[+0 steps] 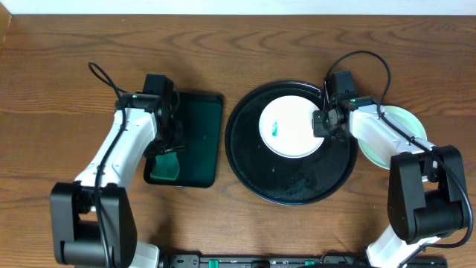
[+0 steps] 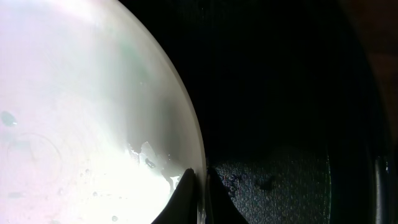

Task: Clean dirty plates on tray and stack at the side
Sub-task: 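Lower the left gripper onto the green sponge and grasp it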

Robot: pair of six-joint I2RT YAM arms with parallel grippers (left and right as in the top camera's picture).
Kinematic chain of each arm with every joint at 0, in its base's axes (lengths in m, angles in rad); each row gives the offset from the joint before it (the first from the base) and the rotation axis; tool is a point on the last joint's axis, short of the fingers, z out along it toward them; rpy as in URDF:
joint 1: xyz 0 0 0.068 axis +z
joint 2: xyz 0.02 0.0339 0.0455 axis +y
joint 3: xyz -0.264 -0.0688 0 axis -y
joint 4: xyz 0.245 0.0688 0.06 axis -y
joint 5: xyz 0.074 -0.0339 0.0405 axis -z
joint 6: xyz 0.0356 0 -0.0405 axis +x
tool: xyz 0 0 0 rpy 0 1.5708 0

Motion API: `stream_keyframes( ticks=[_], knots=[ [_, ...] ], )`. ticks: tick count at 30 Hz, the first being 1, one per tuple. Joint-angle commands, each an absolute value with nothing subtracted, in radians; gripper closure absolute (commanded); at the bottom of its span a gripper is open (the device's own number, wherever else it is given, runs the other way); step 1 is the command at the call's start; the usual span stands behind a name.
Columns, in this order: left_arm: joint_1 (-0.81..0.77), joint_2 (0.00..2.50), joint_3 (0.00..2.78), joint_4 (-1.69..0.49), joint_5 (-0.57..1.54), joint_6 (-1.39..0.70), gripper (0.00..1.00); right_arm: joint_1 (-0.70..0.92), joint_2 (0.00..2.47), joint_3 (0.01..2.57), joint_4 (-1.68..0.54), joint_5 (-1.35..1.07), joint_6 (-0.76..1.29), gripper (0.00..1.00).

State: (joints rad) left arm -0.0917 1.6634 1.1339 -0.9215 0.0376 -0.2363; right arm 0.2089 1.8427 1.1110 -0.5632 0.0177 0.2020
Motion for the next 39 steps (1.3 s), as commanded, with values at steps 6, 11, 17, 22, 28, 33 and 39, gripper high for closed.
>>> stream_keyframes(
  ticks=[6,11,17,22,28,33,39],
  knots=[
    [-0.076,1.748,1.120,-0.931,0.016,-0.248,0.43,0.208,1.837,1.107,-0.568,0.025,0.205,0.98],
    [-0.043,1.759,1.120,-0.931,0.076,-0.240,0.49,0.208,1.837,1.107,-0.568,0.025,0.205,0.98],
    [-0.021,1.759,1.115,-0.931,0.122,-0.218,0.51,0.208,1.837,1.107,-0.569,0.025,0.205,0.97],
    [-0.016,1.760,1.094,-0.926,0.100,-0.218,0.51,0.208,1.837,1.107,-0.569,0.025,0.205,0.97],
    [-0.015,1.760,1.087,-0.923,0.101,-0.218,0.54,0.208,1.837,1.107,-0.569,0.025,0.205,0.97],
    [-0.015,1.760,1.065,-0.896,0.100,-0.218,0.54,0.208,1.837,1.107,-0.572,0.025,0.204,0.97],
    [-0.014,1.760,1.036,-0.863,0.093,-0.218,0.54,0.208,1.837,1.107,-0.572,0.025,0.204,0.97]
  ],
)
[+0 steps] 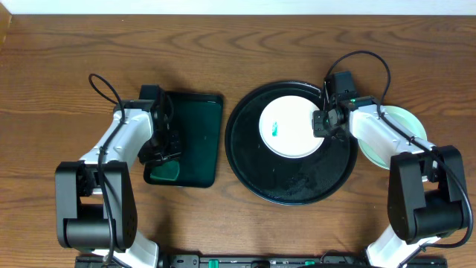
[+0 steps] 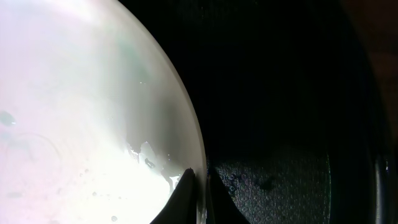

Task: Clean dirty plates on tray and stack at the side
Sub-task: 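Lower the left gripper onto the green sponge and grasp it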

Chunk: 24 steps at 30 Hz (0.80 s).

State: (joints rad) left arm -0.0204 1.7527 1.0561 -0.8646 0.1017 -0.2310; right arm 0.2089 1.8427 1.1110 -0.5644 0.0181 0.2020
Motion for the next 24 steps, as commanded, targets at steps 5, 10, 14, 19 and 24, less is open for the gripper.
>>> stream_keyframes(
  ticks=[5,10,14,19,24],
  knots=[
    [-0.009,1.760,1.036,-0.856,0.102,-0.218,0.54,0.208,1.837,1.107,-0.572,0.026,0.204,0.97],
    [-0.009,1.758,1.067,-0.871,0.162,-0.191,0.54,0.208,1.837,1.107,-0.572,0.025,0.204,0.96],
    [-0.009,1.744,1.116,-0.908,0.176,-0.187,0.53,0.208,1.837,1.107,-0.572,0.025,0.204,0.93],
    [-0.009,1.729,1.129,-0.916,0.171,-0.187,0.48,0.208,1.837,1.107,-0.572,0.025,0.204,0.90],
    [-0.009,1.730,1.118,-0.923,0.116,-0.188,0.48,0.208,1.837,1.107,-0.572,0.025,0.204,0.90]
  ],
)
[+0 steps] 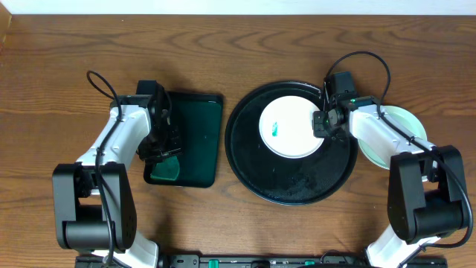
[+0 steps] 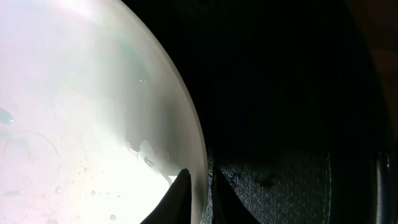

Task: Clean dirty plates on tray and stack at the side
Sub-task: 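Lower the left gripper onto the green sponge and grasp it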

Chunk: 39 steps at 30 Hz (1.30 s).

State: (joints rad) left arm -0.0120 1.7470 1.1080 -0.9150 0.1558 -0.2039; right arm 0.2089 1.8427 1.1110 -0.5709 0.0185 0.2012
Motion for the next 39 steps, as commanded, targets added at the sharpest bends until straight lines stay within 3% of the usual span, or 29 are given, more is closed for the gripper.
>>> stream_keyframes(
  ticks=[1,16,27,39],
  knots=[
    [-0.009,1.730,1.116,-0.923,0.100,-0.188,0.48,0.208,1.837,1.107,-0.572,0.025,0.204,0.90],
    [-0.009,1.730,1.082,-0.895,0.093,-0.188,0.50,0.208,1.837,1.107,-0.575,0.025,0.204,0.90],
    [0.022,1.730,1.071,-0.876,0.094,-0.187,0.59,0.208,1.837,1.107,-0.575,0.025,0.204,0.90],
    [0.023,1.732,1.033,-0.860,0.105,-0.187,0.60,0.208,1.837,1.107,-0.575,0.025,0.204,0.90]
  ],
)
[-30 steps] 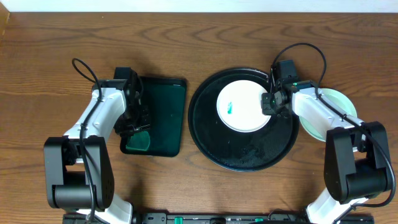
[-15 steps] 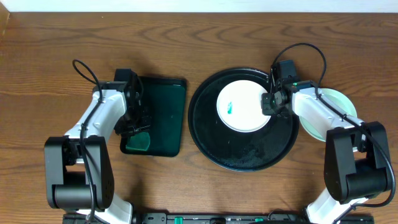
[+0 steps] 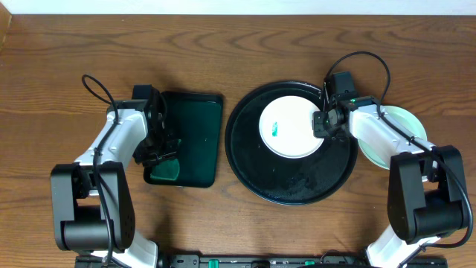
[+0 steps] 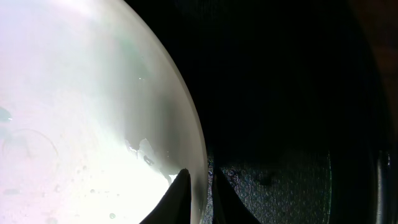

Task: Clean dirty plates on tray and stack at the side
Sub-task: 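Lower the left gripper onto the green sponge and grasp it, then lift the green sponge with the left gripper and move it right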

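A white plate (image 3: 286, 126) with a small green smear (image 3: 276, 132) lies in the round black tray (image 3: 297, 186). My right gripper (image 3: 321, 125) is at the plate's right rim. In the right wrist view its fingertips (image 4: 199, 186) stand on either side of the wet plate (image 4: 74, 112), shut on the rim. My left gripper (image 3: 158, 155) is low over the left edge of the dark green rectangular tray (image 3: 197, 134), just above a light green sponge (image 3: 166, 171). Whether its fingers are open or shut cannot be made out from overhead.
A pale green plate (image 3: 405, 123) lies on the table right of the black tray, partly under my right arm. The wet black tray floor (image 4: 280, 186) shows beside the plate. Bare wooden table surrounds both trays.
My left wrist has shifted a little to the left at the green tray's edge, still over the sponge. The right gripper and the white plate have not moved.
My right gripper stayed on the white plate's right rim throughout, its fingertips standing slightly wider apart from 1.3 s ago. My left gripper was over the green tray's left part and has edged leftward at each moment, staying above the sponge.
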Robot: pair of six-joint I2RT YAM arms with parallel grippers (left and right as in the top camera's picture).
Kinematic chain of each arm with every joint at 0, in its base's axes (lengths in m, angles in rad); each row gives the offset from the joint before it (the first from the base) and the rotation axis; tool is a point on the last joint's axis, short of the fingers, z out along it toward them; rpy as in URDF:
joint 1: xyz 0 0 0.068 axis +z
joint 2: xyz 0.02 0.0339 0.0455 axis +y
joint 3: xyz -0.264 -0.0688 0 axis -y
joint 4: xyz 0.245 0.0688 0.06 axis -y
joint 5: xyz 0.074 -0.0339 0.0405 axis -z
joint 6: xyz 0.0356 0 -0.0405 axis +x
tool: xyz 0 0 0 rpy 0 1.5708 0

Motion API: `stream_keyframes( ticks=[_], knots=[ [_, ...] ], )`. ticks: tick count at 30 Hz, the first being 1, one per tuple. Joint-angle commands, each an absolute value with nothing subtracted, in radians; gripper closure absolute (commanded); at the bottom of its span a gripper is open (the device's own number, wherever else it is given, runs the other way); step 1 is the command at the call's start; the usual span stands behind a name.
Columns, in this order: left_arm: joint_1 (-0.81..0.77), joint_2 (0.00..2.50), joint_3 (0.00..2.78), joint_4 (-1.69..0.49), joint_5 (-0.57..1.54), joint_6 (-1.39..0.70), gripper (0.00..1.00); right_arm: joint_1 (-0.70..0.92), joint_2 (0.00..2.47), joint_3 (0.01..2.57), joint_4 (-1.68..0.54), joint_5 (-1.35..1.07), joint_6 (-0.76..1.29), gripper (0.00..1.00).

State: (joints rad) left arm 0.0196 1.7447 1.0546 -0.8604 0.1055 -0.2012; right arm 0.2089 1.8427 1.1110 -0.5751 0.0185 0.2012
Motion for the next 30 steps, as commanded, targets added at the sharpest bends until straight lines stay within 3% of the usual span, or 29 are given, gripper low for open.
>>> stream_keyframes(
  ticks=[1,10,13,17,19,30],
  knots=[
    [0.023,1.732,1.030,-0.857,0.113,-0.187,0.60,0.208,1.837,1.107,-0.575,0.025,0.204,0.90],
    [0.023,1.732,0.958,-0.780,0.123,-0.187,0.61,0.208,1.837,1.107,-0.575,0.025,0.204,0.90],
    [0.023,1.732,0.940,-0.753,0.123,-0.187,0.68,0.208,1.837,1.107,-0.575,0.025,0.204,0.89],
    [0.023,1.732,0.945,-0.754,0.123,-0.187,0.87,0.208,1.837,1.107,-0.575,0.025,0.204,0.90],
    [0.023,1.730,0.957,-0.764,0.123,-0.187,0.92,0.208,1.837,1.107,-0.575,0.025,0.204,0.90],
    [0.021,1.473,1.008,-0.803,0.127,-0.187,0.93,0.209,1.837,1.107,-0.575,0.025,0.204,0.94]
  ],
)
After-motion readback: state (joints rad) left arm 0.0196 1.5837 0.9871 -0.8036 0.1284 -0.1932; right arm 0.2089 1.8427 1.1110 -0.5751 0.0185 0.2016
